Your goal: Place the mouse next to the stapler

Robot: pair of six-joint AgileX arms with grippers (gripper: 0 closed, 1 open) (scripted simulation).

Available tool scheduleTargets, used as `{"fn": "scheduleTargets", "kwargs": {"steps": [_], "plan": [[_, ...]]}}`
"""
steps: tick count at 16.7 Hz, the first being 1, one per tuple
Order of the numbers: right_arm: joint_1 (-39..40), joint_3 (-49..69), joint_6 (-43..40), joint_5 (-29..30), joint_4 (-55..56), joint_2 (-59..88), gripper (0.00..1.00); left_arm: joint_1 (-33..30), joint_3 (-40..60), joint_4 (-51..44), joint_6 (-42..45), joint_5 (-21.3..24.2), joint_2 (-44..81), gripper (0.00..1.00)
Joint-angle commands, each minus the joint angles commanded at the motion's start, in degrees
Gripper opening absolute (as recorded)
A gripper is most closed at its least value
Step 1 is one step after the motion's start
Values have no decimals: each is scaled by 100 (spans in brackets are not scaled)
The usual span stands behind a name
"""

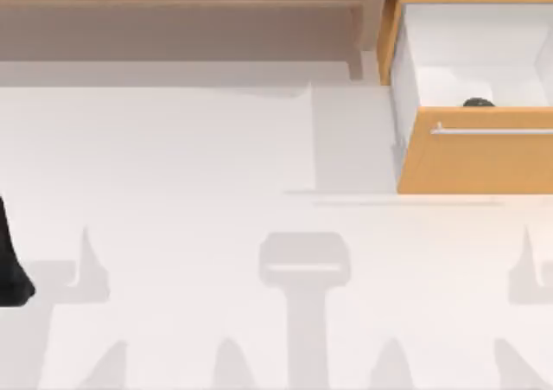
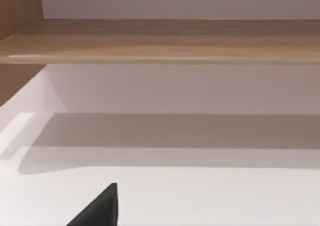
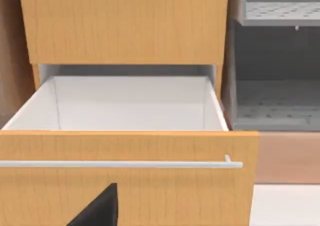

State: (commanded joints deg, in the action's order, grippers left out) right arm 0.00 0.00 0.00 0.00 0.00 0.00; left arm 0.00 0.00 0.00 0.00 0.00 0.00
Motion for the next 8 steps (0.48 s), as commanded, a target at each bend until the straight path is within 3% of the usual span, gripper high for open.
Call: {"fn": "scheduleTargets", "kwargs": {"steps": [8], "plan": [[71, 949, 20, -11, -541, 1133, 100, 0, 0, 0, 0, 0, 0, 100]]}}
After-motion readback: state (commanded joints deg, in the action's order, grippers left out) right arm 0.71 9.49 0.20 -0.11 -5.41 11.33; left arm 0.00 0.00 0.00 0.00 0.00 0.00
